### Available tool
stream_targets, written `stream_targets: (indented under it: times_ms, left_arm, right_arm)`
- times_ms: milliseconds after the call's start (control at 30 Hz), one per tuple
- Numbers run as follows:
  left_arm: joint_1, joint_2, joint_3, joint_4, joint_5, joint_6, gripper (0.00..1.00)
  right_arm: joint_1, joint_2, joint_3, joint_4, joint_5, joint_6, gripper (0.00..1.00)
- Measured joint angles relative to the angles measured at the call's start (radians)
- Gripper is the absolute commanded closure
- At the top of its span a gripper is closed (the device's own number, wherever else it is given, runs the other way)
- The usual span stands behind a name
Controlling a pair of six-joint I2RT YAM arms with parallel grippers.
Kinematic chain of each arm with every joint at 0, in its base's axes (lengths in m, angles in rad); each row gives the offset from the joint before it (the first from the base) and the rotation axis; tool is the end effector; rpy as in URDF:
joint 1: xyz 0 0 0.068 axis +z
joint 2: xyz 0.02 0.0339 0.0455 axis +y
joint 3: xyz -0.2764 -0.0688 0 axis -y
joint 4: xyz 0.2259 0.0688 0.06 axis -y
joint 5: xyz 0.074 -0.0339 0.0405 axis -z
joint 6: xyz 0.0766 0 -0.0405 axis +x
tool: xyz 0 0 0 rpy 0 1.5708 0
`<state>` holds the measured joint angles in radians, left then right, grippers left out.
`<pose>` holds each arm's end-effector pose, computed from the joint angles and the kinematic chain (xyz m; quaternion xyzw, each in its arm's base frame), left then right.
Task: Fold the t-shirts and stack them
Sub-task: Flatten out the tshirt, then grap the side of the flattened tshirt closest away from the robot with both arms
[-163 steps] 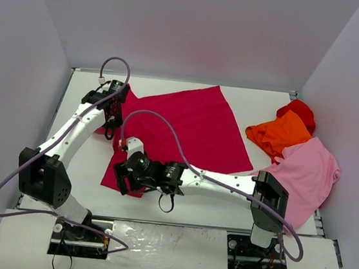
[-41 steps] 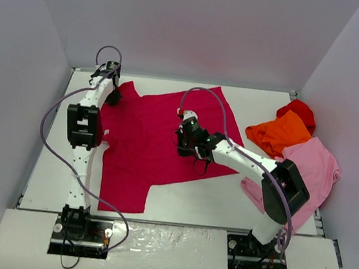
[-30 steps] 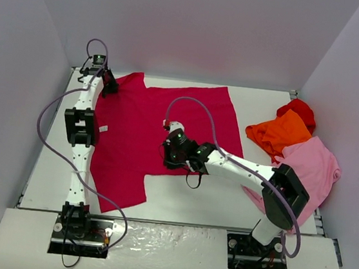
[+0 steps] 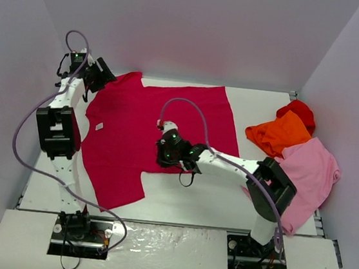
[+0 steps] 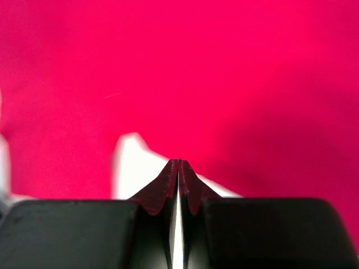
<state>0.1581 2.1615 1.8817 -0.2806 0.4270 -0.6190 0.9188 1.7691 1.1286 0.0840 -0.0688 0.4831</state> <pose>0.5278 0.0520 0.2620 -0.2291 0.8303 -0.2886 0.4181 0.2501 0.3364 0.2181 -0.2051 0.8494 0.3360 0.3516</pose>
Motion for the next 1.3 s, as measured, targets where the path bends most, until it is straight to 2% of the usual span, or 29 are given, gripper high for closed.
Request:
stream_targets:
  times_ms: [33, 67, 100, 133, 167, 200, 300, 400, 500, 567, 767, 1033, 1233, 1300]
  left_arm:
    - [0.0, -0.068, -0.084, 0.017, 0.003, -0.011, 0.21]
    - [-0.001, -0.138, -0.168, 0.013, 0.008, -0.02, 0.17]
    - [-0.002, -0.21, -0.248, -0.002, 0.013, -0.029, 0.15]
    - [-0.004, -0.278, -0.314, -0.026, 0.017, -0.037, 0.11]
    - [-0.006, -0.339, -0.37, -0.057, 0.019, -0.045, 0.1]
    - [-0.012, -0.397, -0.421, -0.072, 0.02, -0.052, 0.09]
    - [-0.058, -0.592, -0.631, -0.119, 0.013, -0.059, 0.09]
    - [-0.186, -0.737, -0.766, -0.269, -0.045, -0.031, 0.09]
    - [-0.333, -0.815, -0.81, -0.394, -0.132, 0.01, 0.09]
    - [-0.389, -0.855, -0.824, -0.46, -0.171, 0.028, 0.09]
    - [-0.389, -0.955, -0.86, -0.607, -0.327, 0.044, 0.09]
    - [-0.388, -0.951, -0.87, -0.698, -0.469, 0.052, 0.09]
    - [-0.388, -0.817, -0.879, -0.689, -0.465, 0.052, 0.1]
    - [-0.389, -0.786, -0.881, -0.677, -0.425, 0.049, 0.1]
  right_arm:
    - [-0.037, -0.029, -0.017, -0.032, 0.034, -0.007, 0.63]
    - [-0.076, -0.059, -0.029, -0.07, 0.072, -0.016, 0.54]
    - [-0.116, -0.09, -0.041, -0.111, 0.113, -0.022, 0.5]
    - [-0.153, -0.122, -0.053, -0.153, 0.153, -0.024, 0.39]
    - [-0.188, -0.153, -0.061, -0.194, 0.192, -0.025, 0.34]
    - [-0.212, -0.182, -0.072, -0.223, 0.223, -0.022, 0.32]
    - [-0.223, -0.297, -0.15, -0.284, 0.277, 0.005, 0.31]
    - [-0.225, -0.409, -0.238, -0.35, 0.299, 0.05, 0.3]
    - [-0.246, -0.452, -0.293, -0.382, 0.301, 0.091, 0.31]
    - [-0.258, -0.444, -0.319, -0.389, 0.294, 0.114, 0.31]
    - [-0.274, -0.426, -0.37, -0.412, 0.282, 0.162, 0.33]
    - [-0.372, -0.423, -0.369, -0.412, 0.294, 0.17, 0.35]
    - [-0.453, -0.371, -0.348, -0.407, 0.304, 0.142, 0.36]
    - [-0.489, -0.355, -0.331, -0.399, 0.296, 0.126, 0.36]
